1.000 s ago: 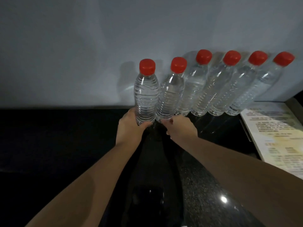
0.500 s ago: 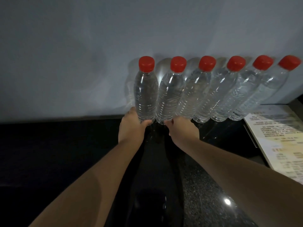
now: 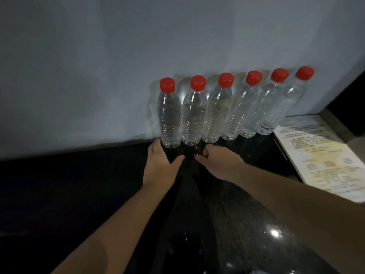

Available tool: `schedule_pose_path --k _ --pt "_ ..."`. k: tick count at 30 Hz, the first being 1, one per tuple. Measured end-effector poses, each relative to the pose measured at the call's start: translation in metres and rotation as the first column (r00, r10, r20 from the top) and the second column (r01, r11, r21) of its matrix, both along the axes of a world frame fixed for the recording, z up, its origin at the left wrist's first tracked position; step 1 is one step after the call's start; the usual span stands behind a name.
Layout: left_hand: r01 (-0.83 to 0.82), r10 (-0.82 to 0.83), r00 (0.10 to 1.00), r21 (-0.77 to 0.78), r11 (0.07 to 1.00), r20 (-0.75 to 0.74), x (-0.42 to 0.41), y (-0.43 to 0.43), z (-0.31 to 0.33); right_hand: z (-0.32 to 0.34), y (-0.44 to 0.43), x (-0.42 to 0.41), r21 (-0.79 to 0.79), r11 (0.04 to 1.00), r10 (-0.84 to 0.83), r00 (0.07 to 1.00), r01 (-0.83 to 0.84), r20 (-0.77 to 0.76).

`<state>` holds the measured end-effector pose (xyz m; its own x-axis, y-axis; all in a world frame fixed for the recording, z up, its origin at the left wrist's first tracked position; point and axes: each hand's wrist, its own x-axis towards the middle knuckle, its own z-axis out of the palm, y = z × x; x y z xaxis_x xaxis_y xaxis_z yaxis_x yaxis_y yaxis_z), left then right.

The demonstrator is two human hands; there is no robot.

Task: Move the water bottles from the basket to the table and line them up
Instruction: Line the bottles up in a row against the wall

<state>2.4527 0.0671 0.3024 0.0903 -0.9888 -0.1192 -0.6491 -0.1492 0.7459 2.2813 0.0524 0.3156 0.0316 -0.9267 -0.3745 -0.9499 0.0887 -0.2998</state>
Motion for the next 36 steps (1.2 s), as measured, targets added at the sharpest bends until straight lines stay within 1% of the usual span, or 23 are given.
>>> schedule_pose_path --k 3,5,9,11,13,16,18,20,23,27,31,36 --pt "0.087 -0.085 0.994 0.017 0.996 -0.065 -0.001 0.039 0.028 0.027 0.029 -0.013 0.027 0.997 0.075 0.997 -0.076 0.023" --pt "0.115 -0.112 0.989 0.023 0.993 -0.102 -0.002 0.066 0.049 0.047 0.050 -0.021 0.038 0.994 0.100 0.994 -0.102 0.052" --pt "0.104 -0.092 0.976 0.047 0.993 -0.199 -0.001 0.121 0.086 0.093 0.094 -0.032 0.134 0.983 0.108 0.987 -0.124 0.120" --pt "0.112 -0.093 0.962 0.061 0.992 -0.256 -0.005 0.153 0.100 0.116 0.118 -0.035 0.159 0.974 0.139 0.981 -0.160 0.138" --pt "0.133 -0.107 0.941 0.060 0.989 -0.322 -0.013 0.185 0.111 0.137 0.144 -0.039 0.156 0.968 0.176 0.973 -0.199 0.149" --pt "0.161 -0.139 0.917 0.029 0.986 -0.375 -0.026 0.230 0.124 0.161 0.187 -0.048 0.105 0.967 0.209 0.959 -0.231 0.189" --pt "0.152 -0.124 0.902 0.034 0.988 -0.413 -0.034 0.254 0.127 0.172 0.214 -0.055 0.098 0.968 0.203 0.951 -0.231 0.231" --pt "0.125 -0.082 0.891 0.068 0.990 -0.446 -0.042 0.272 0.129 0.178 0.236 -0.062 0.129 0.966 0.189 0.951 -0.225 0.244" --pt "0.067 -0.018 0.894 0.095 0.993 -0.447 -0.055 0.285 0.128 0.178 0.254 -0.070 0.159 0.963 0.172 0.950 -0.218 0.261" --pt "0.026 0.014 0.918 0.097 0.995 -0.396 -0.066 0.292 0.126 0.168 0.261 -0.075 0.103 0.983 0.117 0.951 -0.152 0.285" --pt "0.080 -0.038 0.918 0.091 0.993 -0.395 -0.069 0.296 0.120 0.148 0.265 -0.074 -0.016 0.996 0.084 0.964 -0.082 0.253" --pt "-0.036 0.048 0.921 0.038 0.999 -0.386 -0.065 0.297 0.114 0.143 0.269 -0.066 -0.154 0.988 0.033 0.957 0.012 0.287"
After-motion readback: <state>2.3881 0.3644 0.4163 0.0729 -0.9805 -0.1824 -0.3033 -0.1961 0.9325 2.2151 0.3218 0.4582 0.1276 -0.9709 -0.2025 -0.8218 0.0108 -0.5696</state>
